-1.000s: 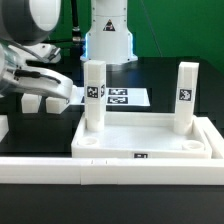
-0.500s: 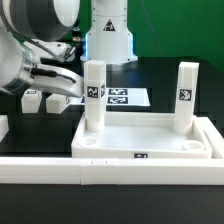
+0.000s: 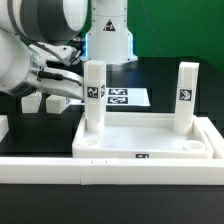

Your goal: Assemble desk

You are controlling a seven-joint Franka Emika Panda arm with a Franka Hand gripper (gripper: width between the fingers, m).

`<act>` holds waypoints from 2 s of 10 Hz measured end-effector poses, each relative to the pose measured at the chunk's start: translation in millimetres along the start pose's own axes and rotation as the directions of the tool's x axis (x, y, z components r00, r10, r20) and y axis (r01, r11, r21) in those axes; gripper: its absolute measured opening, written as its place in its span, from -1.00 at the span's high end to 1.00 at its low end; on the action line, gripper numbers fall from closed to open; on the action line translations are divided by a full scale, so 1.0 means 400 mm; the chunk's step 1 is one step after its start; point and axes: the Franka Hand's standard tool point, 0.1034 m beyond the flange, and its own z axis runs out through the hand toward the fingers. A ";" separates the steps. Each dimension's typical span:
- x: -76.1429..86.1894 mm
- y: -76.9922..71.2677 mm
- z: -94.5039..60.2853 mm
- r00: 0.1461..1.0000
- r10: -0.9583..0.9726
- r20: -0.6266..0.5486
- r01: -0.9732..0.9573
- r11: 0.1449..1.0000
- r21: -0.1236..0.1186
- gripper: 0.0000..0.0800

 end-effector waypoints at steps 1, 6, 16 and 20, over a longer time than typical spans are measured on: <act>0.011 -0.002 0.008 1.000 -0.006 -0.015 0.006 1.000 -0.003 -0.62; 0.021 0.003 0.038 1.000 -0.001 -0.012 0.001 1.000 -0.010 -0.62; 0.023 0.008 0.041 1.000 0.000 -0.004 0.000 1.000 -0.008 -0.62; 0.014 0.037 0.065 0.986 0.024 0.167 -0.026 1.000 0.008 -0.62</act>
Offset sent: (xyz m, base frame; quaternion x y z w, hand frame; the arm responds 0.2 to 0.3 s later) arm -0.0062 0.0077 -0.0054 -0.0142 0.0088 0.0127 0.9998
